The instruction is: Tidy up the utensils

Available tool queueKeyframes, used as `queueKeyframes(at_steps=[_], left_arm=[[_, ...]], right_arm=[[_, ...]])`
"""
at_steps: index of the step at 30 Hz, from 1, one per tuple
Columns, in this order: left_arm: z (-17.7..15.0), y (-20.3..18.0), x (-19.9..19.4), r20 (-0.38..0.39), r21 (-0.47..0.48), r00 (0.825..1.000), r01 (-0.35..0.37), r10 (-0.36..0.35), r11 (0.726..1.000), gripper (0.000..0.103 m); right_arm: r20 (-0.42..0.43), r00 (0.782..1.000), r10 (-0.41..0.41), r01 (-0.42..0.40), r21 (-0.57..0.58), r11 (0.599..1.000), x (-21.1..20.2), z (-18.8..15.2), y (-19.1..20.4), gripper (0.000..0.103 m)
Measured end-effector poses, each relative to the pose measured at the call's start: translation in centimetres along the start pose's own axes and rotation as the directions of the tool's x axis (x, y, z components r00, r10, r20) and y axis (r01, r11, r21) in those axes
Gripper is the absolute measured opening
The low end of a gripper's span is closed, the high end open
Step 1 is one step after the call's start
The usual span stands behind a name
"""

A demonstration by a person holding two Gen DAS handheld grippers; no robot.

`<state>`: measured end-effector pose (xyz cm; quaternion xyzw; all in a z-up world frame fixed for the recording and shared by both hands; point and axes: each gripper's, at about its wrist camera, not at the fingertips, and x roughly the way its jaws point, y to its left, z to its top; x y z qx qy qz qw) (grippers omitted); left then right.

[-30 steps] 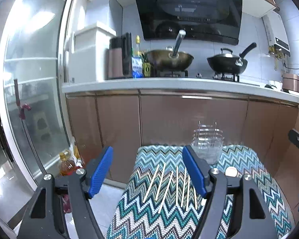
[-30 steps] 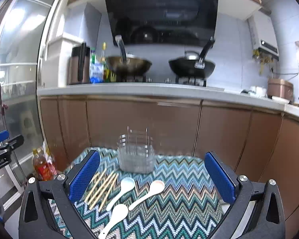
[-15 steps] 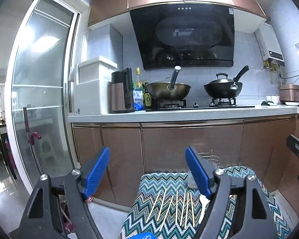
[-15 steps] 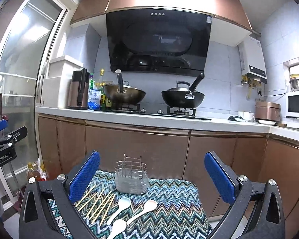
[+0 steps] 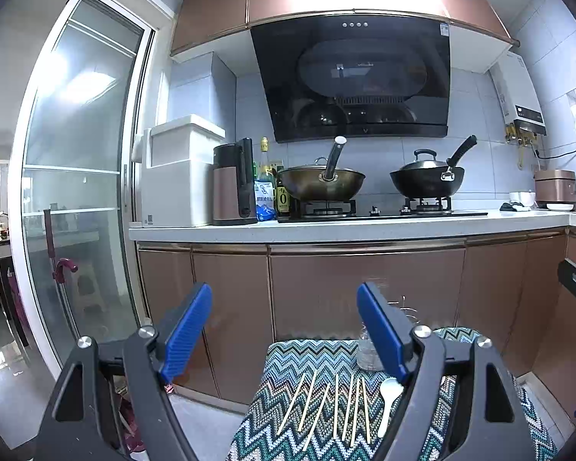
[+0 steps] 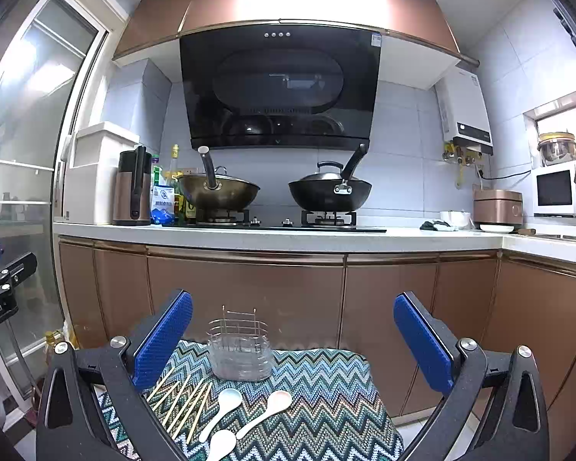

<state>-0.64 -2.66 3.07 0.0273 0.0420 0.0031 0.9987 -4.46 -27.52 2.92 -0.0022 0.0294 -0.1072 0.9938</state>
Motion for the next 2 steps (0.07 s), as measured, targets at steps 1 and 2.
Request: queueKeyframes(at_steps=[1, 2], left_arm=[[0.02, 0.01, 0.02, -0.002, 0.001, 1.000, 0.001, -0.001, 1.000, 0.077], [0.02, 0.01, 0.07, -0.006, 0.001, 1.000, 0.002, -0.002, 1.000, 0.077]], right_arm=[[-0.001, 1.000, 0.001, -0.001, 0.002, 1.000, -0.03, -0.04, -0.06, 0.103], [-0.001, 1.000, 0.000, 0.000, 0.003, 1.000, -0.03, -0.05, -0.10, 0.103]])
